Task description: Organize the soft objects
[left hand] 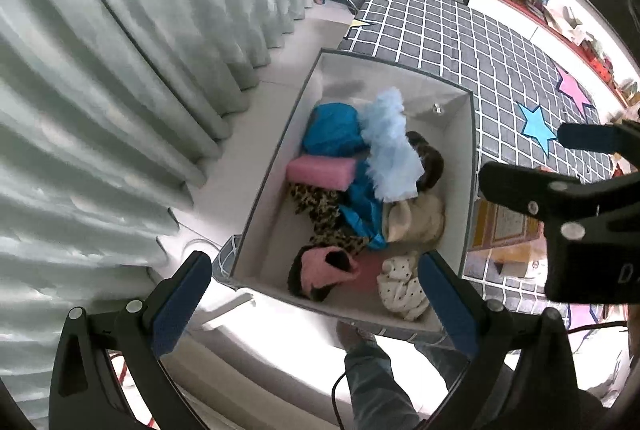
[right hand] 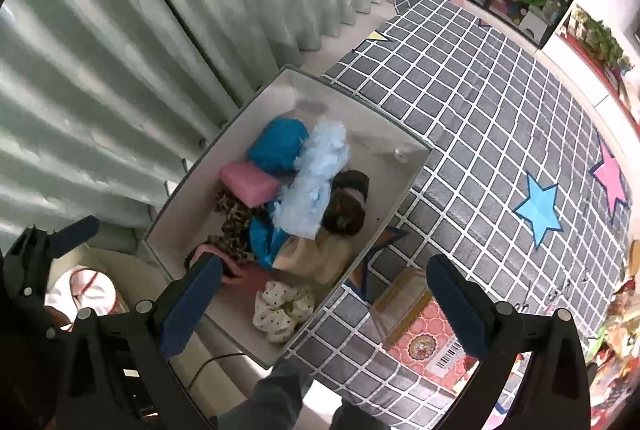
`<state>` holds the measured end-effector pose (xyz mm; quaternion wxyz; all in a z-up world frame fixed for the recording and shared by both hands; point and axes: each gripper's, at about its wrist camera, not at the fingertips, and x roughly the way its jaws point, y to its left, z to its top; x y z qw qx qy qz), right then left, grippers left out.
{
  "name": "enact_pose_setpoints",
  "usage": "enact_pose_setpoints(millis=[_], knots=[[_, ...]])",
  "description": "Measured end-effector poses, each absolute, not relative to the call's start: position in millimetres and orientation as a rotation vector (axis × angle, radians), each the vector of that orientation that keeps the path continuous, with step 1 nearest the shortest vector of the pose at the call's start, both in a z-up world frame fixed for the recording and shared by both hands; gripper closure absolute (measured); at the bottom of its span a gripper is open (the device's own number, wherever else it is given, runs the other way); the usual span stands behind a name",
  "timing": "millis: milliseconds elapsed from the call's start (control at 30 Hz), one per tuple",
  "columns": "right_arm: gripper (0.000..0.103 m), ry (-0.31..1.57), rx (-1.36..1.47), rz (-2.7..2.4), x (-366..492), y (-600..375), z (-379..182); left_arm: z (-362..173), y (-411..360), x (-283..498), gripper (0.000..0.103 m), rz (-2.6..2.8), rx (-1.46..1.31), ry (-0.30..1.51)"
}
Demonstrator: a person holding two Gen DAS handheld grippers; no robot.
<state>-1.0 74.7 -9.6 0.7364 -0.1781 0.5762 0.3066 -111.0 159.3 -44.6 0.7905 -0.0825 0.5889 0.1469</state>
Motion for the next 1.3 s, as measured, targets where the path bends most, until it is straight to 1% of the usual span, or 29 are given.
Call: enact_pose_setpoints(millis=[800, 1300], knots=[[0.0, 1.26, -0.407, 0.656, -13, 78, -5, -41, 163, -124, 0.0, 0.29, -0.171, 1.261], [0.0, 1.264, -0.422, 0.652, -22, 79, -8, -50, 166, -127, 0.0, 0.254, -0.196, 1.269]])
